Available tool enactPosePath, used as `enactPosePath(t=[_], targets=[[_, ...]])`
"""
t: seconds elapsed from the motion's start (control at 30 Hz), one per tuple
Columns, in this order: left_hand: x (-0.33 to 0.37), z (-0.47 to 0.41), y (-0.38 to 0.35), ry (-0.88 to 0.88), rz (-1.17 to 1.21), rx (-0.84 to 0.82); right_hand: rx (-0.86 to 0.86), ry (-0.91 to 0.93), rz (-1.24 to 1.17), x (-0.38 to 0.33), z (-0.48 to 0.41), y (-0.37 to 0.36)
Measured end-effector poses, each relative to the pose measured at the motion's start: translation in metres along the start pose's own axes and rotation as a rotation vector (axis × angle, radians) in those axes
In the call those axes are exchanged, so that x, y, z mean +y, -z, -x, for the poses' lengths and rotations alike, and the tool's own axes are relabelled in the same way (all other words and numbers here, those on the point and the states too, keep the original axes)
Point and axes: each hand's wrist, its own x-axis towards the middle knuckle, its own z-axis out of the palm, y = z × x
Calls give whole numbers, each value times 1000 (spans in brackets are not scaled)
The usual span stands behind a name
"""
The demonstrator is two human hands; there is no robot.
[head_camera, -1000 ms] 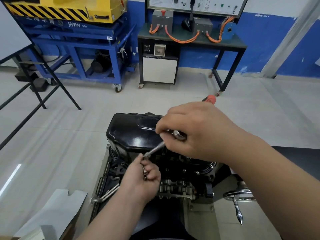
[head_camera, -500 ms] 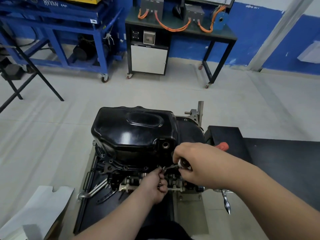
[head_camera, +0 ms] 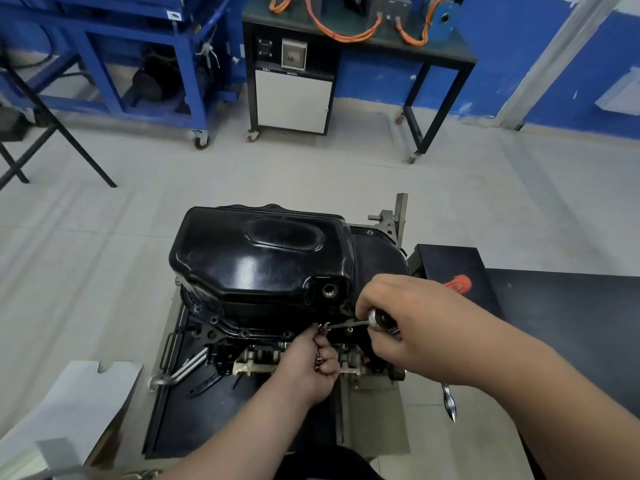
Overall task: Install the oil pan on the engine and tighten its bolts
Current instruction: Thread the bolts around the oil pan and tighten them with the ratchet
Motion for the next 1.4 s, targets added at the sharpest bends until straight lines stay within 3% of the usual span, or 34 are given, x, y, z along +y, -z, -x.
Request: enactPosePath(t=[0.27,0.57,0.77,1.17,1.4], targets=[[8,-9,5,64,92,-23,28,1,42,-1,-17,-5],[-2,-15,-2,-35,165,-11,18,195,129,-19,-23,-4],[-4,-17,3,-13,176,-12,18,131,86,-14,-16,-6],[8,-8,21,45,-52,1,-34,115,318,-20,-46,-4],[12,-4,20,50,-88,-4,14,80,266,-19,-42,-9]])
